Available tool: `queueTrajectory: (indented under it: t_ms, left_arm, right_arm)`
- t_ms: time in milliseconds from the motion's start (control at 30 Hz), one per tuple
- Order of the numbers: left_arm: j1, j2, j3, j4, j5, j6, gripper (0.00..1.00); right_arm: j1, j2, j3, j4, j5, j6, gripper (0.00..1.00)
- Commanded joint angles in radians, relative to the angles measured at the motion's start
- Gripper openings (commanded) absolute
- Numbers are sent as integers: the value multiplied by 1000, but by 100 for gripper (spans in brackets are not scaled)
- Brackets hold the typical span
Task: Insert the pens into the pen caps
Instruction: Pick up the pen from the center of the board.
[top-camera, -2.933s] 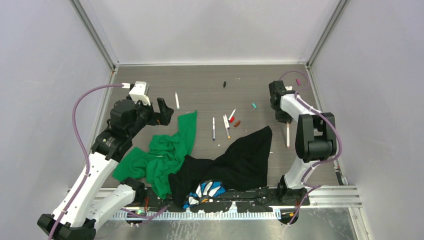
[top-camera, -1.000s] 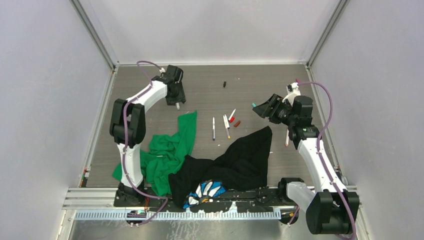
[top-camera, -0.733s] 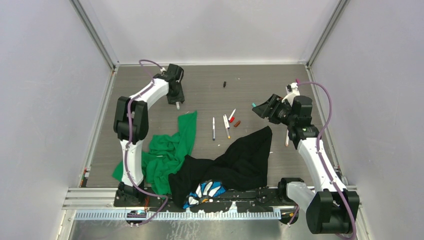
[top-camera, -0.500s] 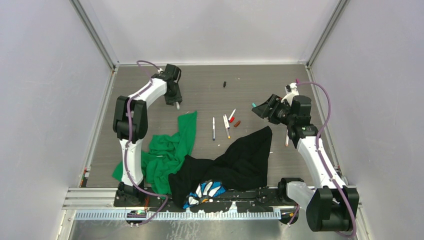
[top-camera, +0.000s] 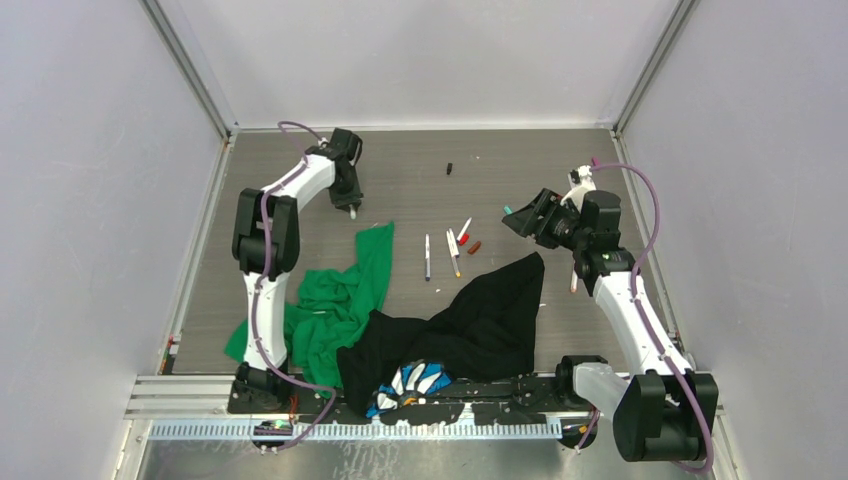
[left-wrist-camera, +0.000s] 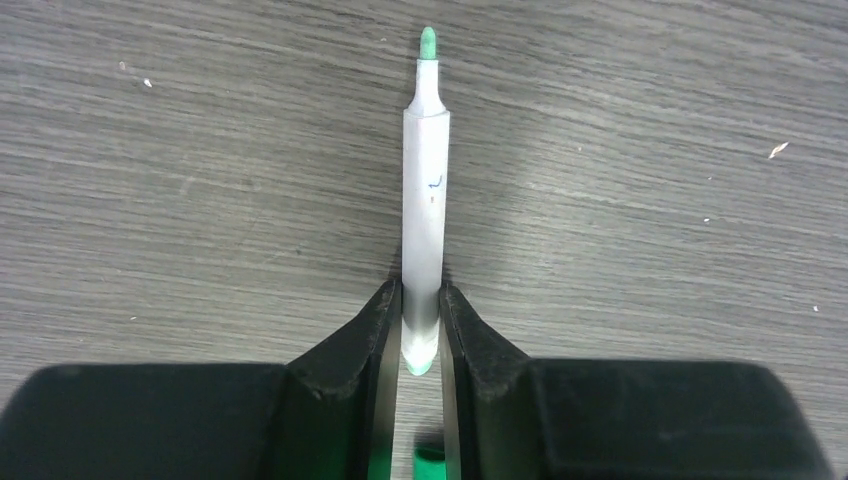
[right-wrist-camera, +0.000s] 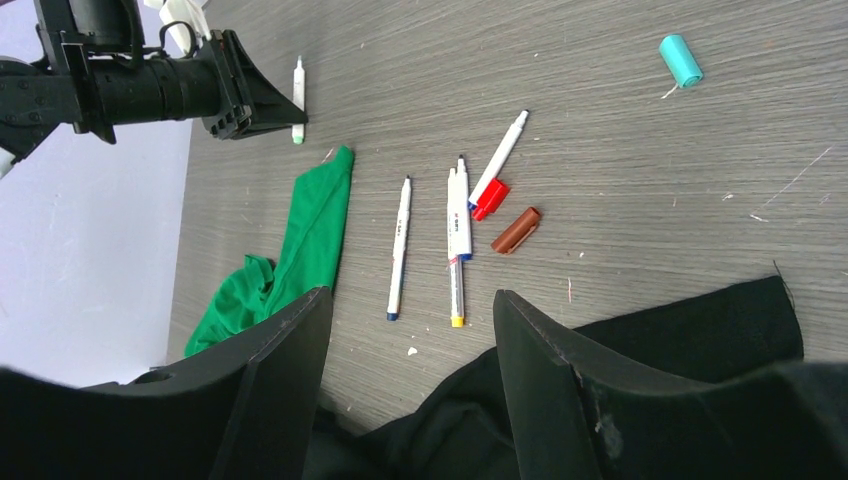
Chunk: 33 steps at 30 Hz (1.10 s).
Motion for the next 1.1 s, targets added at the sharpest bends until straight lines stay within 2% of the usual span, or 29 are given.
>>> queueTrajectory:
  t_ms: [0, 133, 267, 367, 467, 600, 700, 767, 867, 1067]
  left_arm:
    - [2, 3, 15, -24, 8, 17, 16]
    - [1, -28, -4, -30, 18, 16, 1]
    - [0, -128, -59, -30, 93, 9, 0]
    - [-16, -306, -170, 20, 180, 9, 0]
    - [-76, -516, -329, 135, 275, 86, 0]
    - [-204, -764, -536, 305, 400, 191, 0]
    - [-258, -889, -613, 346, 510, 203, 0]
    - [-281, -998, -681, 407, 583, 194, 0]
    - [-327, -1107, -783, 476, 645, 181, 0]
    - [-400, -1182, -814, 451, 694, 196, 0]
  right_arm:
    - [6, -3, 5, 47, -7, 10, 66]
    - [9, -2, 7, 47, -17, 7, 66]
    - [22, -1, 5, 54, -53, 10, 66]
    - [69, -1, 7, 79, -83, 21, 67]
    - [153, 10, 11, 142, -111, 56, 72]
    - [275, 36, -32, 440, -205, 217, 76]
    - [342, 68, -61, 691, -226, 376, 78]
    - [379, 81, -58, 790, -218, 419, 79]
    - [425, 74, -34, 805, -184, 404, 81]
    - [476, 36, 8, 706, -108, 312, 84]
